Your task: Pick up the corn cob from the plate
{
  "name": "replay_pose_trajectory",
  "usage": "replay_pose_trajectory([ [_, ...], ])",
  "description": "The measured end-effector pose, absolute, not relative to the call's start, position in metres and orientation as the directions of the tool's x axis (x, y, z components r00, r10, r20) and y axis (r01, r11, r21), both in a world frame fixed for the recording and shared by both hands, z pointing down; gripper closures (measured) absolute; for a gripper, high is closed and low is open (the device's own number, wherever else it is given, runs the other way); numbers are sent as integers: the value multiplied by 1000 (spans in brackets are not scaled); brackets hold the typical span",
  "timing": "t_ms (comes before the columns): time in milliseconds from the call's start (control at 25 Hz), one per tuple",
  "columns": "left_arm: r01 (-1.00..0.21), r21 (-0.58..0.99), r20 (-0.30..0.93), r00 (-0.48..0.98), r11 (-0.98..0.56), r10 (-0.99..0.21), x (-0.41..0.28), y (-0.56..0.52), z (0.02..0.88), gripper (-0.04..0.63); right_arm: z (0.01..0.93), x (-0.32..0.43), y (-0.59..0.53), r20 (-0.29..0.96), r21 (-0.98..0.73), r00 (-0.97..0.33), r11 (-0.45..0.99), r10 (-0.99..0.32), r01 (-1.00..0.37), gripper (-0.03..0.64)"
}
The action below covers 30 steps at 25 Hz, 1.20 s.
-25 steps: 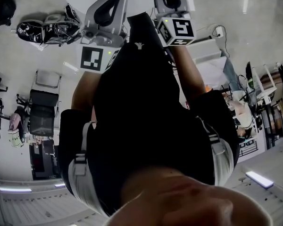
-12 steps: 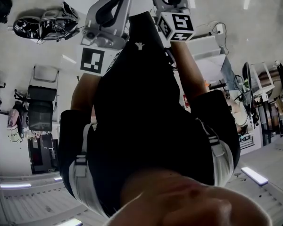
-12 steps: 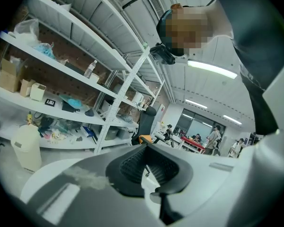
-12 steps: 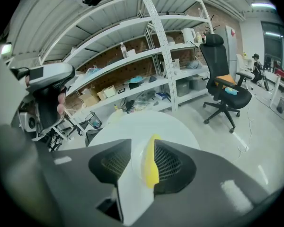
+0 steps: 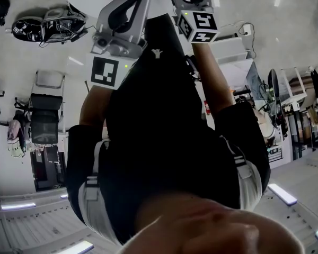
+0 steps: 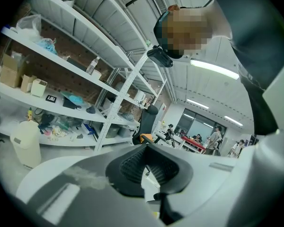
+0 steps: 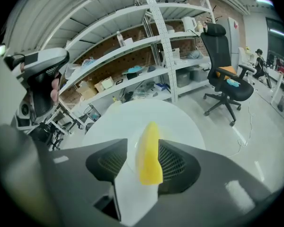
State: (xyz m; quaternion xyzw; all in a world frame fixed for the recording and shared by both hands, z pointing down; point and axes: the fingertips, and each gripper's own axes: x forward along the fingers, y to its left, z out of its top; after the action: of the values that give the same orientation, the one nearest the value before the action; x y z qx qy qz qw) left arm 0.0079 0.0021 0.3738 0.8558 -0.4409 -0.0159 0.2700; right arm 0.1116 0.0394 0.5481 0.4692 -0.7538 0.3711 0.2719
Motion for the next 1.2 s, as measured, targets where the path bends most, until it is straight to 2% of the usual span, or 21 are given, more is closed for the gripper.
replay_pose_trajectory([
  [160, -749, 478, 217, 607, -459, -765, 8, -2, 376, 591, 564, 113, 40, 782, -304, -412, 290, -467, -907, 367],
  [640, -748, 497, 231, 603, -440, -764, 6, -7, 388, 591, 597, 106, 35, 817, -319, -416, 289, -400, -903, 313],
  [1200, -750, 512, 239, 593, -420, -769, 8, -9, 394, 591, 619, 110, 39, 849, -330, -422, 303, -317, -894, 305],
])
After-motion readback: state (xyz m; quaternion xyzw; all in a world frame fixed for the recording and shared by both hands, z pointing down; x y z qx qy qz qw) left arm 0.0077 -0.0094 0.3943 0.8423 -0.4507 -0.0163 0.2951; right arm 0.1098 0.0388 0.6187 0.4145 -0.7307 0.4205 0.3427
